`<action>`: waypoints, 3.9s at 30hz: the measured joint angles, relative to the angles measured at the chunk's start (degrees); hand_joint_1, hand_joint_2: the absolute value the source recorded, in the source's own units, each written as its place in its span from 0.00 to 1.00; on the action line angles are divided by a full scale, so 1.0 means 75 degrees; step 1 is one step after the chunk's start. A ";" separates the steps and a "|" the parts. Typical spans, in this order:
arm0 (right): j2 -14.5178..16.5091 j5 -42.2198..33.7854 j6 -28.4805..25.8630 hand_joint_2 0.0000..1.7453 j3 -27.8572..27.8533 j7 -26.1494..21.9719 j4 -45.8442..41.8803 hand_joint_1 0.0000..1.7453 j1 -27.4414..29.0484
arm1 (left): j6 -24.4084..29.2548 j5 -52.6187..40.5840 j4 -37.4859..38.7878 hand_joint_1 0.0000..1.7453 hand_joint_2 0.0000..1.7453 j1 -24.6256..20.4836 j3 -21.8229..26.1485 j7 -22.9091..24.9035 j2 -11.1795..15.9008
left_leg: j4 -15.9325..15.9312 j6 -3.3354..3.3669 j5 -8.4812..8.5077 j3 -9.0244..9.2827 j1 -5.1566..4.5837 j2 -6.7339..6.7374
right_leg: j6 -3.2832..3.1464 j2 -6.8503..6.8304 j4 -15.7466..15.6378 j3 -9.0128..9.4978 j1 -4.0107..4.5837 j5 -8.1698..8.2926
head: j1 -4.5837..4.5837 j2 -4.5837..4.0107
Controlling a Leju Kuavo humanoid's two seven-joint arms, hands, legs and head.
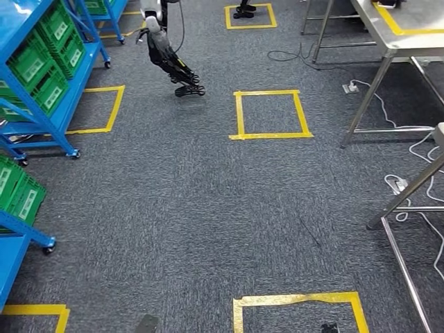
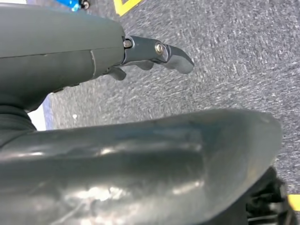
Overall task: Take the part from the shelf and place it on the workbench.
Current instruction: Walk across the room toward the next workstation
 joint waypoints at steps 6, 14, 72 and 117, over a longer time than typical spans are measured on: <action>0.0000 0.0031 0.0002 0.00 -0.0022 0.0050 0.0001 0.00 0.0001 | 0.0000 -0.0007 0.0000 0.00 0.00 0.0017 0.0002 0.0000 0.0001 | 0.0388 0.0034 0.0101 -0.0083 -0.0015 0.0359 | -0.0023 -0.0589 0.0000 0.0007 0.0060 -0.0021 | -0.0025 0.0000; 0.0001 0.0009 0.0210 1.00 -0.0089 0.0007 0.0001 0.00 -0.0047 | 0.0011 -0.0009 0.0000 0.00 0.00 0.0006 0.0004 -0.0034 0.0016 | -0.0957 0.0347 0.0494 0.0544 -0.0081 0.0491 | 0.0271 -0.0626 0.0339 -0.0078 0.0080 -0.0328 | 0.0005 0.0000; 0.0055 -0.0072 0.0412 1.00 -0.0514 -0.0058 0.0027 0.00 -0.0021 | 0.0082 -0.0002 -0.0001 0.00 0.00 -0.0006 0.0064 0.0009 -0.0031 | -0.0720 0.0161 0.0457 0.0471 -0.0136 0.0814 | 0.0046 -0.0789 0.0059 0.0035 0.0125 -0.0085 | -0.0006 0.0000; 0.0047 0.0093 0.0528 1.00 -0.0764 -0.0123 0.0042 0.00 -0.0084 | 0.0065 -0.0023 -0.0001 0.00 0.00 -0.0024 0.0122 -0.0132 0.0029 | -0.0881 0.0265 0.0516 0.0541 -0.0045 -0.0398 | 0.0332 0.0353 0.0305 -0.0163 -0.0036 -0.0007 | 0.0108 0.0000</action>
